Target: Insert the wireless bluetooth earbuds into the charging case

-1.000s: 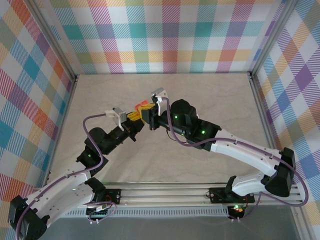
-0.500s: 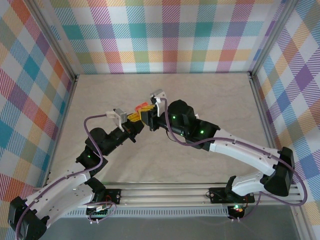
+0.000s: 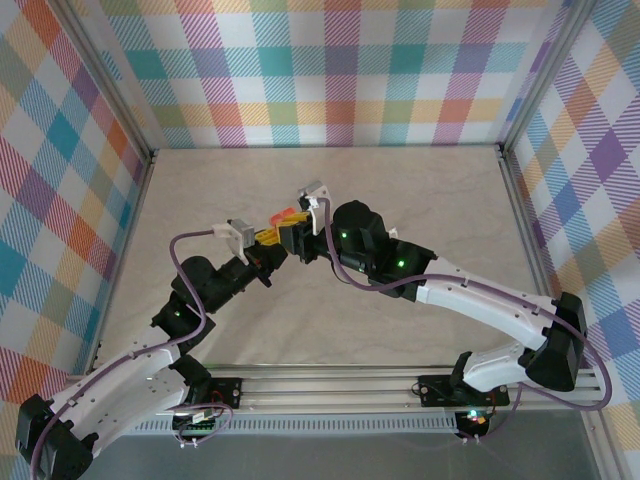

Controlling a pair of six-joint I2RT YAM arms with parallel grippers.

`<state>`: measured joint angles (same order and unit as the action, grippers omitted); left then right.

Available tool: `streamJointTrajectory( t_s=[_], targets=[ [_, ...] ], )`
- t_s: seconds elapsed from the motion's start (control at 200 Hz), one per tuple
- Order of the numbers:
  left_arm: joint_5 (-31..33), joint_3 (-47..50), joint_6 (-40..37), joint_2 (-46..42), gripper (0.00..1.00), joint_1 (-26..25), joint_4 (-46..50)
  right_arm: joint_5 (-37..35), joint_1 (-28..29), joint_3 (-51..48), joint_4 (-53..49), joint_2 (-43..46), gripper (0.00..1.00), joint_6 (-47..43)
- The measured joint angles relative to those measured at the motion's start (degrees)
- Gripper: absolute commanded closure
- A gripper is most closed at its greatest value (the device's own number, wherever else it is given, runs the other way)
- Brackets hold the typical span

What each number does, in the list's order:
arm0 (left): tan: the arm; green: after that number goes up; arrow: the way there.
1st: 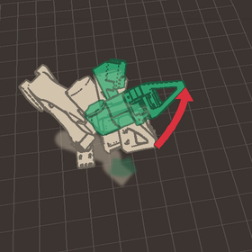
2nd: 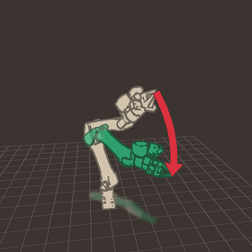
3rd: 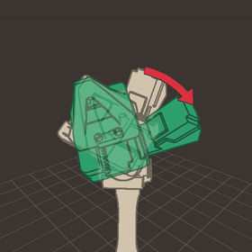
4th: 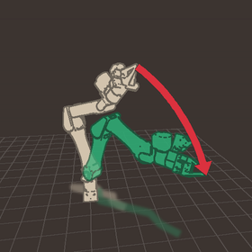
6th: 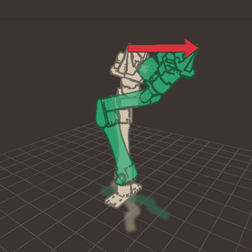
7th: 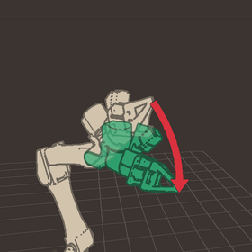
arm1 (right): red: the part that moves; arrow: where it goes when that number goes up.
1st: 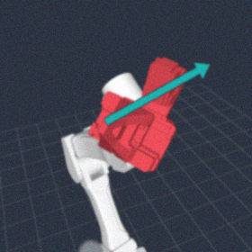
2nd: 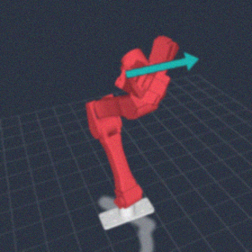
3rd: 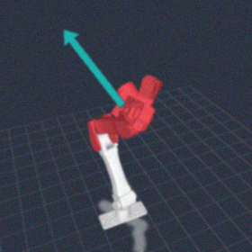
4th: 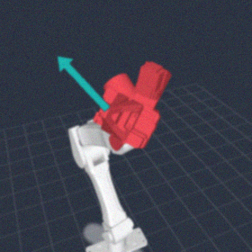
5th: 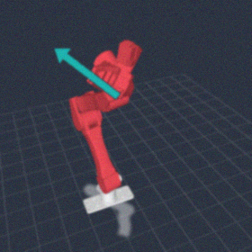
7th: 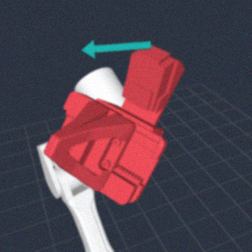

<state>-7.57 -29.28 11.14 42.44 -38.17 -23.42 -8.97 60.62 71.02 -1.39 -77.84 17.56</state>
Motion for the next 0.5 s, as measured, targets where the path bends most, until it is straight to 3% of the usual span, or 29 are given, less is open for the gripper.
streamJointTrajectory(
  t_s=[0.5],
  targets=[
    [0.0,0.0,0.0,-0.3,1.0,0.0,0.8,0.0,0.2,0.4,-1.1,0.0,0.68,0.0]
  ],
)
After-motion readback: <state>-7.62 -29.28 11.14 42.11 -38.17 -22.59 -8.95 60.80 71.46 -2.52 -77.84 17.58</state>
